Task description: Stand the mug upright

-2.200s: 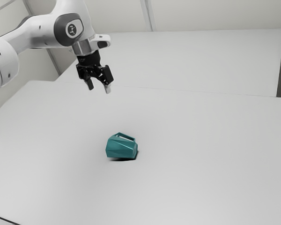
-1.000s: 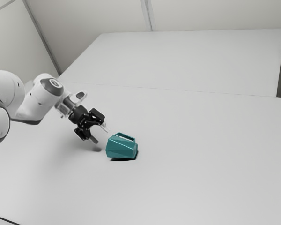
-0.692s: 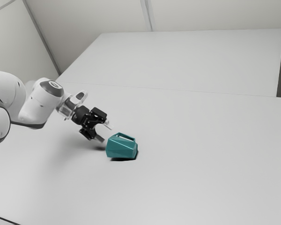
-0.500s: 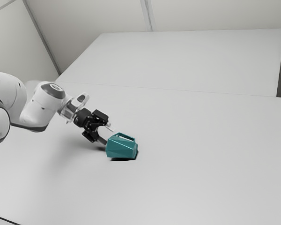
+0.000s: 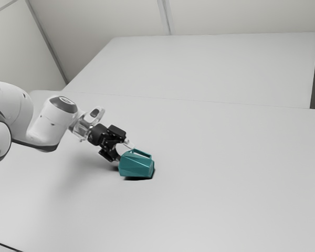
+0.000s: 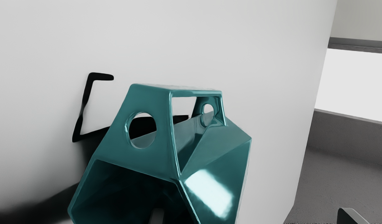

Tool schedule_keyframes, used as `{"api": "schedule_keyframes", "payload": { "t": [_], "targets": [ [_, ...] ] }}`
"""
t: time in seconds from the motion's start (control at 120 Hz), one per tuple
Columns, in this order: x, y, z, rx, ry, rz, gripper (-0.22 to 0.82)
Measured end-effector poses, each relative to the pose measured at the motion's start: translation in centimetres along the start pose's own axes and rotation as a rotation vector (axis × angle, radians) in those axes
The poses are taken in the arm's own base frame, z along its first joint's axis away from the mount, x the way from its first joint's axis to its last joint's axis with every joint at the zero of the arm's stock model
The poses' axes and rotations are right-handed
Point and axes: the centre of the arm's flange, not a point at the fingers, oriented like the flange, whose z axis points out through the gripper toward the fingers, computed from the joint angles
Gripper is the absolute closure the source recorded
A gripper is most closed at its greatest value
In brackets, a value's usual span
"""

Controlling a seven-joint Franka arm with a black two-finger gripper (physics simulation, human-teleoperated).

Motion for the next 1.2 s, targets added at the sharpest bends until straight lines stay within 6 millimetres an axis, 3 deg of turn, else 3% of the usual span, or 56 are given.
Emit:
{"api": "schedule_keyframes", "payload": {
  "t": [0.508,1.2],
  "targets": [
    [-1.5,-1.3,1.7,-0.093,0.034,-0.028,0.11],
    [-2.0,-1.5,2.0,-0.111,0.04,-0.018,0.55]
  ]
}}
